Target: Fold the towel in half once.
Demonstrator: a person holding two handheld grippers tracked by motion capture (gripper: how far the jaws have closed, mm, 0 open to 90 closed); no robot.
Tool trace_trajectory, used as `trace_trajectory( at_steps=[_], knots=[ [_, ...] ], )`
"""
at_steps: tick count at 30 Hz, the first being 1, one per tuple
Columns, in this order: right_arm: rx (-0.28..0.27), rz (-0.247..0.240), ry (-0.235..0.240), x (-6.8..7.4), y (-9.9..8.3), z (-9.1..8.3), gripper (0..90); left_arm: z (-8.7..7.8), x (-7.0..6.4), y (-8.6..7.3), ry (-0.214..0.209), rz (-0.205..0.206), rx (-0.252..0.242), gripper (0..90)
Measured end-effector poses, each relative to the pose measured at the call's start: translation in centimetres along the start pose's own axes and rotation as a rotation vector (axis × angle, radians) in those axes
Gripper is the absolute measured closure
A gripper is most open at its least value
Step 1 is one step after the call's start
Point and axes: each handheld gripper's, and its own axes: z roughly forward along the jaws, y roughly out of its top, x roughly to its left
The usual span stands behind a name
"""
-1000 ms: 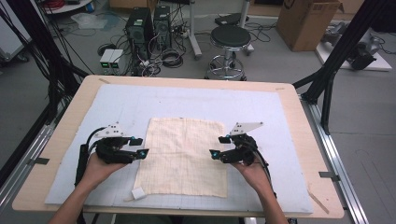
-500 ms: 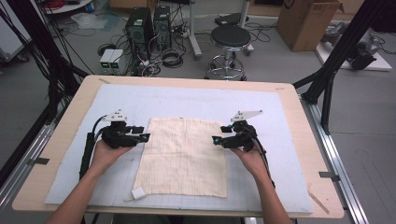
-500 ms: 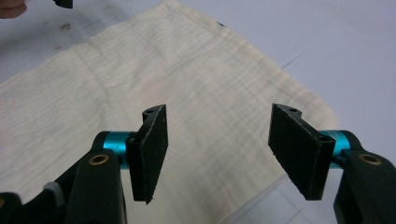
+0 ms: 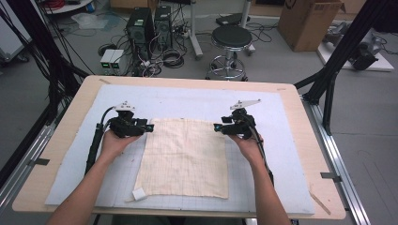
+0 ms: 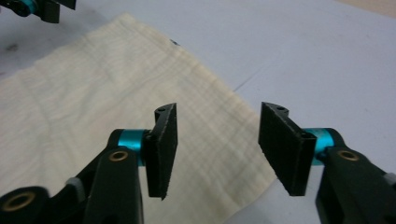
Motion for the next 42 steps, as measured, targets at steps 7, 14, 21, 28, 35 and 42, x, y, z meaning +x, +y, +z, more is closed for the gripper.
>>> trace_trajectory(
  at_steps=[7, 14, 21, 28, 35, 42],
  knots=[
    [0.057, 0.049, -0.064, -1.7, -0.9, 1.8, 55.7, 1.5, 1.3, 0.1, 0.076, -0.049, 0.012, 59.4],
    [0.074, 0.073, -0.081, -2.6, -0.5, 2.4, 55.8, 2.6, 2.5, 0.1, 0.107, -0.118, 0.008, 62.4],
    [0.117, 0.109, -0.086, -3.2, -0.8, 3.3, 57.5, 4.2, 2.1, 0.7, 0.126, -0.119, 0.049, 62.9],
    [0.12, 0.132, -0.081, -3.4, -1.1, 3.4, 69.7, 4.2, 2.0, 0.7, 0.137, -0.1, 0.062, 73.7],
    [0.138, 0.139, -0.029, -3.5, -1.1, 3.4, 84.5, 4.2, 2.0, 0.6, 0.087, -0.092, 0.071, 86.4],
    [0.076, 0.173, 0.018, -3.9, -0.8, 2.6, 85.6, 3.7, 2.2, 0.8, 0.027, -0.133, 0.01, 86.8]
  ],
)
